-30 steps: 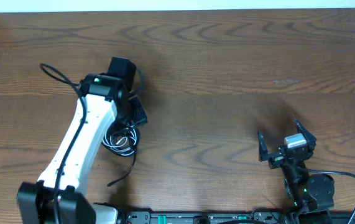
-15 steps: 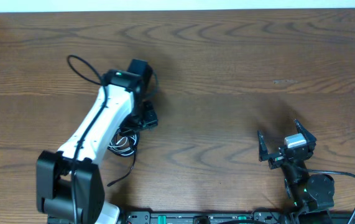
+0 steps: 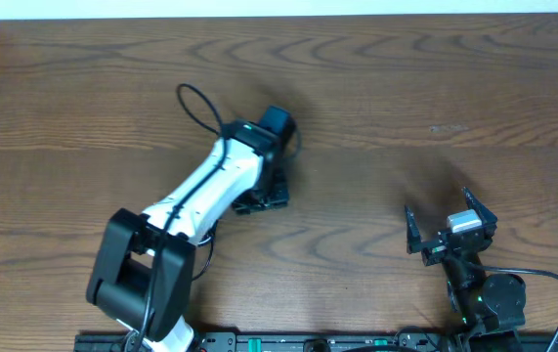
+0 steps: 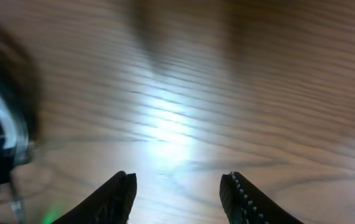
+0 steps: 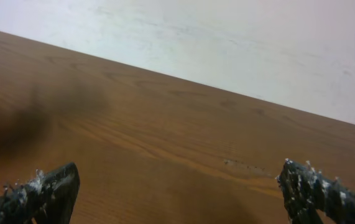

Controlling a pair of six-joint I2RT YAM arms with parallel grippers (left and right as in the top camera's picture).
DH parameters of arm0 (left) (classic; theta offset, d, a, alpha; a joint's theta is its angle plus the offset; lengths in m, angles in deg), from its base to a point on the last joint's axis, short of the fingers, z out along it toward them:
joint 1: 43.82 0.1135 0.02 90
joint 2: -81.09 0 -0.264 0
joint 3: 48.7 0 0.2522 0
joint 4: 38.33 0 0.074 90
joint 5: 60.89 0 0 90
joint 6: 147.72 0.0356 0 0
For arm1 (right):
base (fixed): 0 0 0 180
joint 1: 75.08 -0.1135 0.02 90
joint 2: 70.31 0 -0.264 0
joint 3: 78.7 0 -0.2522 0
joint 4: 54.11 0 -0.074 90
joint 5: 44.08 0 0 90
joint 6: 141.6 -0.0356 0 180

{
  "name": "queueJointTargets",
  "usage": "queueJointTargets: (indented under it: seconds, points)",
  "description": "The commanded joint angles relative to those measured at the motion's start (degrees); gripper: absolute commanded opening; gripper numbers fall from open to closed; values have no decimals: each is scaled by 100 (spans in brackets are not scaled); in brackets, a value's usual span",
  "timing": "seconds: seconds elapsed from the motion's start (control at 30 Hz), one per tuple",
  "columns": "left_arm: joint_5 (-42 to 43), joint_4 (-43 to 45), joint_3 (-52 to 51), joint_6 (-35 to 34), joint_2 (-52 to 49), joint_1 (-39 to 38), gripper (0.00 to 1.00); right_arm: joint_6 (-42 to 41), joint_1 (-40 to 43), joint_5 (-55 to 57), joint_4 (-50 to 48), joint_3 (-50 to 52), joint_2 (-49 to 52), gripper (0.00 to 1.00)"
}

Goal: Untangle cables

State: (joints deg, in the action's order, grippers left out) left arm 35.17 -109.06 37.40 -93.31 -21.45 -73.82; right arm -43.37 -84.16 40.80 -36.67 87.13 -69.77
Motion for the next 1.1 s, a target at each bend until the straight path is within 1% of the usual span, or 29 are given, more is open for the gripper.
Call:
queueJointTargets:
  seconds: [0.0, 0.1, 0.3, 0.57, 0.8, 0.83, 0.87, 0.9, 1.0, 1.07]
  points:
    - [-52, 105, -17, -168, -103, -238, 50, 61, -13, 28, 22, 7, -4, 99]
    - [-52, 247, -17, -313, -103, -433, 50, 61, -13, 28, 22, 7, -4, 99]
    - [-55, 426, -17, -313, -105, -686, 50, 61, -13, 28, 22, 7, -4, 99]
    - [-90, 492, -17, -310, -109, -721, 50, 61, -13, 28, 22, 7, -4, 99]
    - [-496, 503, -17, -313, -109, -721, 51, 61, -13, 28, 22, 7, -4, 99]
    - [-564, 503, -17, -310, -109, -721, 54, 61, -13, 28, 22, 7, -4, 99]
    - [-614, 505, -17, -310, -109, -721, 61, 61, -13, 28, 22, 7, -4, 99]
    - [-680, 501, -17, -310, -109, -721, 62, 61, -13, 28, 22, 7, -4, 99]
    - [-914, 457, -17, -308, -109, -719, 79, 61, -13, 28, 22, 7, -4, 99]
    - [-1095, 402, -17, -310, -109, -704, 80, 61, -13, 28, 22, 7, -4, 99]
